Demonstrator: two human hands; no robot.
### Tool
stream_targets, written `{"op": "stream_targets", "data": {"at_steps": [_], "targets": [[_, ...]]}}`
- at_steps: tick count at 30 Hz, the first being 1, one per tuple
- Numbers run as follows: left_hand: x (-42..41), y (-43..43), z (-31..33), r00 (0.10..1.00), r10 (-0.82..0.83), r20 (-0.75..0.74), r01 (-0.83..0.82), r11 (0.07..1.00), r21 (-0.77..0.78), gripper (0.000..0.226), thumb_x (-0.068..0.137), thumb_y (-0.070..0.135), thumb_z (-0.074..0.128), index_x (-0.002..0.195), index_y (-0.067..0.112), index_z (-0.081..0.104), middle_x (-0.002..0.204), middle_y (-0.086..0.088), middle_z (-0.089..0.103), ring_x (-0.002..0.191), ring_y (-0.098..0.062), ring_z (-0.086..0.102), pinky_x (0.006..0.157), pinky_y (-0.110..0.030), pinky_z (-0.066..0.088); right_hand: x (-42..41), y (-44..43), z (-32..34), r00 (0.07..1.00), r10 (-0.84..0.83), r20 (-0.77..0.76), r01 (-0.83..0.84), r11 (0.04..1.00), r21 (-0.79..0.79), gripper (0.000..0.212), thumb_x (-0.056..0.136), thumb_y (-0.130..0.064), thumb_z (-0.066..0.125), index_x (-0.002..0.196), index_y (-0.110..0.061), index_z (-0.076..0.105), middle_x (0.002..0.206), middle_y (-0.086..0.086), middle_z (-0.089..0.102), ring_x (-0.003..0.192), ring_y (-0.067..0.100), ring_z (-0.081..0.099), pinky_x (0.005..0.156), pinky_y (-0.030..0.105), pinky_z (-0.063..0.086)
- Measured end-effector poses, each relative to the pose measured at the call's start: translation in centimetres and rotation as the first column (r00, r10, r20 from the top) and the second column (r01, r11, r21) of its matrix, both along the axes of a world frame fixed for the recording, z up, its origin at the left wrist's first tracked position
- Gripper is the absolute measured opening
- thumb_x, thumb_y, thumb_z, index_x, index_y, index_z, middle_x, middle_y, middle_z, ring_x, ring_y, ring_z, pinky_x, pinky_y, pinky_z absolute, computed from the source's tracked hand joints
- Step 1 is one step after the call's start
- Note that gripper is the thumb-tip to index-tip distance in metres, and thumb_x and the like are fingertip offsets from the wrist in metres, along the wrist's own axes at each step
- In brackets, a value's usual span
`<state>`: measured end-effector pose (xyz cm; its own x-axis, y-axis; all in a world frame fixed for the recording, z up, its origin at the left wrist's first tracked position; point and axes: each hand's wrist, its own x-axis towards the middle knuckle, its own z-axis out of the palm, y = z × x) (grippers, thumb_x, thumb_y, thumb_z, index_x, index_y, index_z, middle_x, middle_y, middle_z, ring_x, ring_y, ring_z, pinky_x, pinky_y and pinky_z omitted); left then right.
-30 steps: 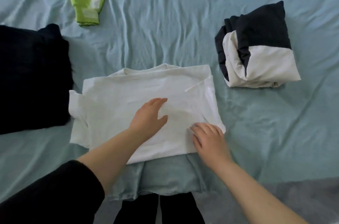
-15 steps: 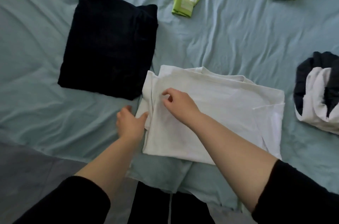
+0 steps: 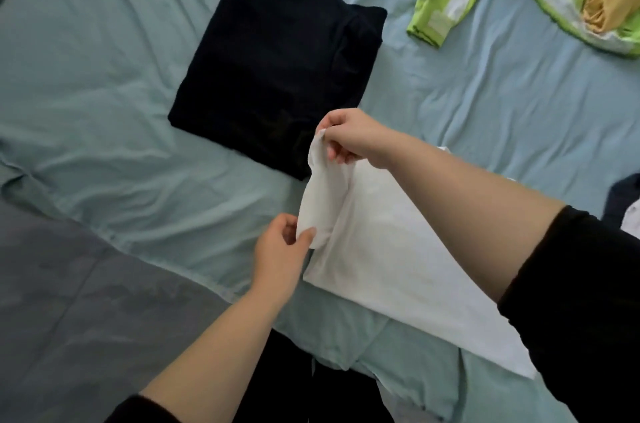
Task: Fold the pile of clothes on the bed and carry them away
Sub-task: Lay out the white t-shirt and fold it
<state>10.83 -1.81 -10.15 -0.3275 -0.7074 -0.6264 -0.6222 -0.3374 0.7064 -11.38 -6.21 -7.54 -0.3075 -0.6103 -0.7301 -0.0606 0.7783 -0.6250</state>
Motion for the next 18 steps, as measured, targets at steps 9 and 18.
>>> {"op": "stream_targets", "data": {"at_steps": [9,18], "targets": [[-0.7,-0.8,-2.2,0.998,0.002,0.062,-0.001,1.0,-0.015,0.019,0.083,0.019,0.068,0.077,0.027,0.052,0.071,0.008,0.056,0.063,-0.008,0.051,0.059,-0.021,0.041,1.3,-1.1,-1.4,0.985,0.172,-0.017,-0.172,0.985,-0.012,0.018,0.09,-0.026,0.056,0.077,-0.014,0.052,0.066,0.006,0.068,0.06,0.016,0.064,0.062,0.027,0.049],[-2.3,2.8,-0.2,0.837,-0.537,0.101,0.546,0.812,-0.205,0.025,0.075,0.017,0.065,0.085,0.035,0.051,0.076,0.012,0.046,0.071,-0.005,0.048,0.061,-0.023,0.038,-3.5,7.4,0.7,0.708,0.533,-0.463,-0.511,0.84,0.184,0.019,0.085,-0.011,0.053,0.095,-0.021,0.066,0.096,-0.001,0.059,0.092,0.022,0.057,0.074,0.03,0.041]]}}
